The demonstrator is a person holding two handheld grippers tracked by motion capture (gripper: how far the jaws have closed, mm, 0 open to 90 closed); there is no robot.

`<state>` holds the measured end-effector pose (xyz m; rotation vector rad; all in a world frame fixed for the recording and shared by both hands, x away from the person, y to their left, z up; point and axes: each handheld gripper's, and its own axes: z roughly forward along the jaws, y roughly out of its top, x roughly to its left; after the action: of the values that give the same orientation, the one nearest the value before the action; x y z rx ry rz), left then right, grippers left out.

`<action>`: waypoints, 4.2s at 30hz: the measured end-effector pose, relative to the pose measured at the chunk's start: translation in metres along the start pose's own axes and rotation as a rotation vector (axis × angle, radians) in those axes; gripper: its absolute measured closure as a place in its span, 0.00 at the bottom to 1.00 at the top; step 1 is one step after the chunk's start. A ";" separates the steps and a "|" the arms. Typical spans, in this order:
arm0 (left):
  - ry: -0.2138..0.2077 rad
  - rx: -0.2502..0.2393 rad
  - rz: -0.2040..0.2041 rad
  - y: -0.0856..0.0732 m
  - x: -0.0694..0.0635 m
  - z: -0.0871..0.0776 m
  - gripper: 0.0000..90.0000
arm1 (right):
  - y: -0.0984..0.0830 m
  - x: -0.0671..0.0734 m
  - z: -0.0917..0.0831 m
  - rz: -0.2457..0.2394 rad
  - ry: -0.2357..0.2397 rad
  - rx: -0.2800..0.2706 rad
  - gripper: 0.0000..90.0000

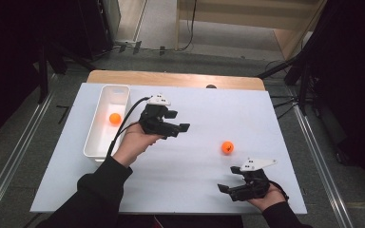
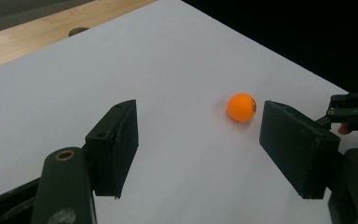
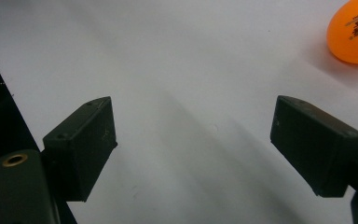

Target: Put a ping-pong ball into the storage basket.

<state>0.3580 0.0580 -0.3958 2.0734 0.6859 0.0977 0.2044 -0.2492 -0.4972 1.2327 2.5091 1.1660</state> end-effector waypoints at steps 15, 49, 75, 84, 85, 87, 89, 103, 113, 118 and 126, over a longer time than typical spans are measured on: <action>0.006 0.021 0.013 -0.005 -0.010 0.022 0.03 | 0.000 0.000 0.000 0.000 0.000 -0.002 0.14; -0.028 0.024 0.048 0.011 -0.029 0.066 0.01 | 0.000 -0.001 -0.001 0.002 -0.003 -0.007 0.14; -0.012 0.042 0.074 0.021 -0.040 0.090 0.01 | 0.000 0.000 0.000 -0.001 0.002 -0.007 0.14; -0.022 0.051 0.078 0.022 -0.044 0.101 0.01 | 0.000 0.001 -0.001 -0.003 0.003 -0.007 0.14; -0.023 0.048 0.075 0.022 -0.045 0.102 0.01 | 0.000 0.001 -0.001 -0.004 0.003 -0.006 0.14; -0.022 0.051 0.079 0.023 -0.046 0.104 0.01 | 0.000 0.001 0.000 -0.003 0.005 -0.007 0.14; -0.024 0.050 0.079 0.023 -0.047 0.106 0.01 | 0.000 0.001 0.000 -0.003 0.006 -0.005 0.14; -0.028 0.052 0.089 0.027 -0.055 0.121 0.01 | 0.000 0.000 -0.001 -0.003 0.004 -0.009 0.14; -0.027 0.041 0.089 0.030 -0.059 0.131 0.05 | 0.000 0.000 -0.001 -0.004 0.006 -0.008 0.14; -0.027 0.046 0.087 0.030 -0.061 0.138 0.05 | 0.000 0.001 -0.001 -0.005 0.005 -0.007 0.14; -0.033 0.075 0.096 0.026 -0.064 0.148 0.05 | -0.001 0.000 -0.001 -0.006 0.008 -0.009 0.14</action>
<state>0.3632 -0.0969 -0.4481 2.1749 0.5784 0.0932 0.2032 -0.2499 -0.4966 1.2195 2.5085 1.1824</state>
